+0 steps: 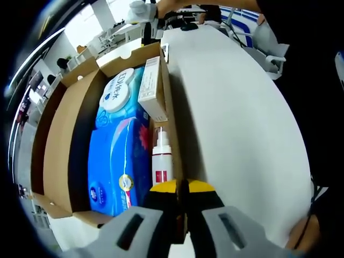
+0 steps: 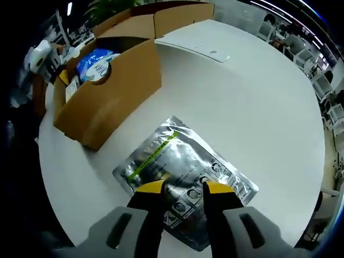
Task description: Operate the shoe box by opening the lid, removing the specified soft item, and placing it in the target area until the item is outside and the box remains undamaged.
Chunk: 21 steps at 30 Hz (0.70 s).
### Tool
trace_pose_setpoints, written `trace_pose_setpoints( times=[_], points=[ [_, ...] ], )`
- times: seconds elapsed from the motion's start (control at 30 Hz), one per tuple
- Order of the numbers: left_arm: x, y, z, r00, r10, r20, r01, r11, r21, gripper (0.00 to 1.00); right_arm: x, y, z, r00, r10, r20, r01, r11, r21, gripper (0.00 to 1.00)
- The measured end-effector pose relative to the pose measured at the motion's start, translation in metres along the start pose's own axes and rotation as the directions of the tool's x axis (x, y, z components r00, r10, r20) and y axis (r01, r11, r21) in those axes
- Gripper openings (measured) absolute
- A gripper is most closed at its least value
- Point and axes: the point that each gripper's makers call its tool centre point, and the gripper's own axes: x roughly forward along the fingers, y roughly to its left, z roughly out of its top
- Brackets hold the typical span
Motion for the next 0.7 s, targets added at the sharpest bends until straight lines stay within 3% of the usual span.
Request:
trace_pose_setpoints(
  times=[0.07,0.13,0.27,0.43,0.57,0.7],
  points=[
    [0.000,0.000,0.000,1.000,-0.001,-0.001,0.001,1.000,-0.002,0.03,-0.003,-0.001,0.006,1.000,-0.005,0.030,0.006,1.000,-0.023,0.40],
    [0.000,0.000,0.000,1.000,0.000,-0.002,0.000,1.000,0.000,0.03,-0.006,-0.002,0.008,0.999,-0.013,0.040,0.013,1.000,-0.023,0.39],
    [0.000,0.000,0.000,1.000,0.000,-0.008,0.000,1.000,0.001,0.03,-0.039,0.009,0.033,0.989,-0.026,0.144,0.033,0.999,-0.042,0.39],
    [0.000,-0.001,0.000,1.000,0.002,-0.007,-0.002,1.000,0.019,0.03,-0.071,0.031,0.066,0.973,-0.031,0.230,0.058,0.992,-0.113,0.40],
    [0.000,0.001,0.000,1.000,0.001,-0.006,-0.001,1.000,0.010,0.03,-0.102,0.050,0.102,0.948,-0.025,0.319,0.089,0.978,-0.188,0.40],
    [0.000,0.002,0.001,1.000,0.002,-0.009,-0.002,1.000,0.004,0.03,-0.121,0.078,0.131,0.925,0.011,0.380,0.119,0.940,-0.318,0.39]
  ],
)
